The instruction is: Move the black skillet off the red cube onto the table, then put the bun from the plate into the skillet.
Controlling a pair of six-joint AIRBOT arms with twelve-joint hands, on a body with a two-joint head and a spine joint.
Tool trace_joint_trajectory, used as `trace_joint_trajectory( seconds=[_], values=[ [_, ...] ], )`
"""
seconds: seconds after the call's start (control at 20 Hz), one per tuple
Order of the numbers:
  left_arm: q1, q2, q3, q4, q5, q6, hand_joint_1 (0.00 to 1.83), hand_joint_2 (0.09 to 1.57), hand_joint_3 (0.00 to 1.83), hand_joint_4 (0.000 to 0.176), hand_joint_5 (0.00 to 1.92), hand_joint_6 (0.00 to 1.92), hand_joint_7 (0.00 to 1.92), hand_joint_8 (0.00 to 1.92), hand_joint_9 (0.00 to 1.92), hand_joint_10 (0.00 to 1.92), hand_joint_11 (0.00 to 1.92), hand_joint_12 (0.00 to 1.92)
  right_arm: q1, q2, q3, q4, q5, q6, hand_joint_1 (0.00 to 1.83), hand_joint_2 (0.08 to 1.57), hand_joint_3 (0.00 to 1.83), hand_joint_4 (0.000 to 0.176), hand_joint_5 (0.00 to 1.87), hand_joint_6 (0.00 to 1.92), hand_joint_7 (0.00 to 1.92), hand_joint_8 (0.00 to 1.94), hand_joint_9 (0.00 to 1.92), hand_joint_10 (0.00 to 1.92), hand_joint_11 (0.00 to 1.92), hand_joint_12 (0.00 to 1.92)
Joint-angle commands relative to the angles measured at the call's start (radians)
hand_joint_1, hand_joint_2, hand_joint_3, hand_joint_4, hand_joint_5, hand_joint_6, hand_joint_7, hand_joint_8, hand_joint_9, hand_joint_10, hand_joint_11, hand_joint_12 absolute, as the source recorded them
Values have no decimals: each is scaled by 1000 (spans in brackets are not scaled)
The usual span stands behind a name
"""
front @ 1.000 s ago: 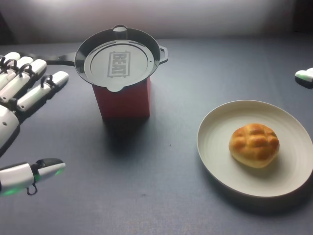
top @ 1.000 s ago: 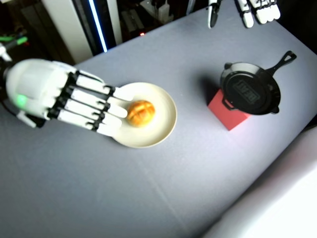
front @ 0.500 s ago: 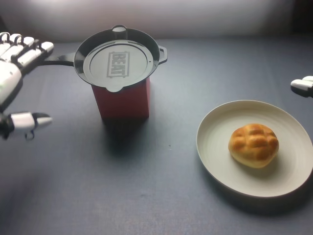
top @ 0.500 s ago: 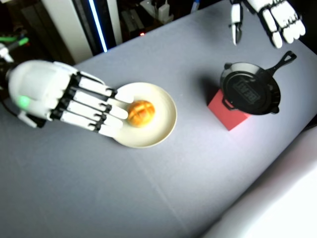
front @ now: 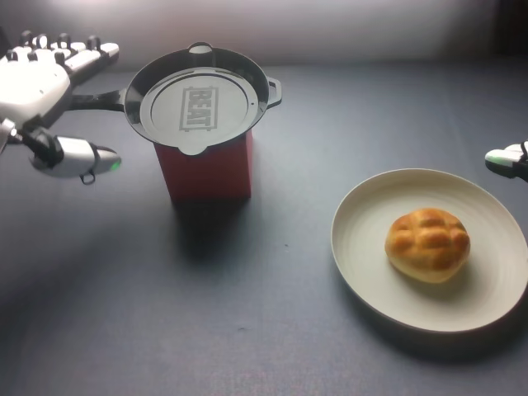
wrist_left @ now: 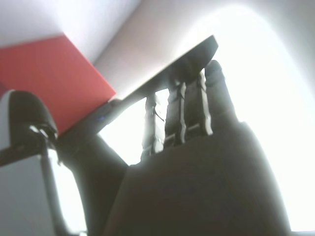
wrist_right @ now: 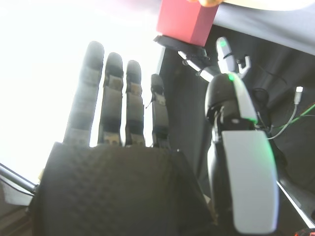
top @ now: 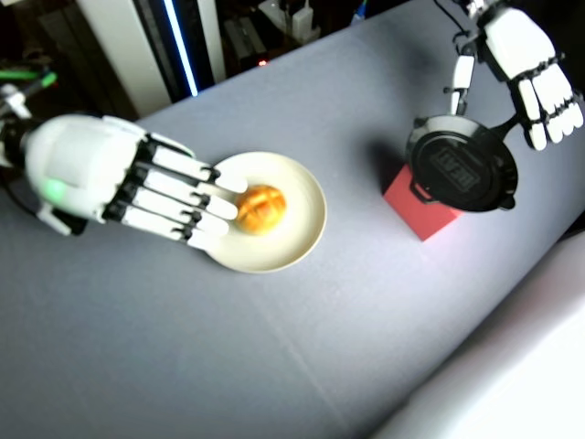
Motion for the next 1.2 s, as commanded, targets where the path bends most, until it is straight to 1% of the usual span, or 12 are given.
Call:
trace_joint_trajectory(
  seconds=[0.0, 0.05, 0.3, 0.5, 0.55, 0.7, 0.75, 0.8, 0.85, 0.9, 0.95, 1.15],
  values=[
    [-25, -5, 27, 15, -59, 3, 861, 990, 0, 176, 162, 10, 146, 8, 108, 12, 51, 29, 7, -2, 5, 6, 117, 13, 595, 1218, 1, 62, 299, 3, 377, 9, 406, 11, 470, 57],
    [-40, -18, 49, 13, -30, 3, 859, 982, 0, 176, 200, 6, 195, 6, 151, 11, 81, 54, 7, -4, 7, 4, 114, 16, 590, 1219, 1, 50, 301, 3, 380, 9, 409, 12, 473, 57],
    [-62, -54, 105, -9, 27, 3, 861, 995, 1, 166, 294, 0, 339, 0, 253, 0, 2, 404, 7, -11, 13, 0, 103, 24, 574, 1223, 1, 62, 300, 1, 382, 4, 409, 5, 470, 46],
    [-72, -88, 158, -43, 74, 2, 861, 995, 1, 166, 294, 0, 339, 0, 253, 0, 0, 417, 7, -15, 18, -6, 93, 28, 574, 1224, 1, 62, 301, 1, 383, 2, 410, 3, 472, 41],
    [-72, -90, 159, -44, 75, 2, 1180, 1072, 6, 0, 1042, 284, 804, 1008, 831, 512, 501, 1281, 7, -16, 18, -6, 93, 28, 561, 1239, 4, 46, 320, 4, 412, 7, 442, 9, 501, 50],
    [-73, -93, 158, -44, 71, 1, 1101, 1087, 3, 0, 1050, 874, 948, 1334, 952, 1688, 977, 1885, 7, -17, 19, -7, 89, 29, 554, 1250, 5, 39, 322, 1, 422, 3, 446, 3, 498, 42],
    [-73, -93, 157, -44, 66, -3, 918, 1098, 2, 29, 904, 1422, 922, 1777, 1042, 1902, 1081, 1920, 7, -17, 19, -7, 87, 29, 565, 1258, 5, 33, 330, 3, 438, 7, 466, 9, 515, 45],
    [-73, -93, 156, -42, 63, -9, 918, 1098, 2, 29, 904, 1422, 922, 1777, 1042, 1902, 1081, 1920, 7, -17, 19, -7, 86, 29, 565, 1258, 5, 33, 330, 3, 438, 7, 466, 9, 515, 45],
    [-71, -93, 153, -36, 56, -19, 851, 1132, 7, 43, 837, 1821, 935, 1892, 1084, 1917, 1147, 1921, 7, -18, 19, -7, 86, 29, 569, 1264, 6, 41, 328, 2, 441, 7, 467, 8, 513, 44],
    [-68, -93, 148, -31, 48, -25, 960, 1208, 5, 125, 866, 1901, 952, 1915, 1132, 1920, 1224, 1921, 7, -19, 19, -7, 86, 30, 570, 1265, 6, 47, 329, 2, 442, 7, 466, 7, 517, 45],
    [-63, -91, 140, -25, 34, -33, 1027, 1250, 7, 159, 914, 1917, 1002, 1920, 1202, 1921, 1297, 1921, 7, -20, 19, -7, 86, 31, 560, 1263, 4, 50, 331, 2, 447, 7, 468, 6, 520, 44],
    [-27, -70, 106, 27, -49, -145, 1289, 1299, 0, 176, 1104, 1921, 1340, 1921, 1526, 1921, 1572, 1921, 7, -24, 19, -7, 81, 35, 536, 1264, 2, 38, 357, 10, 479, 14, 504, 16, 540, 49]
  ],
)
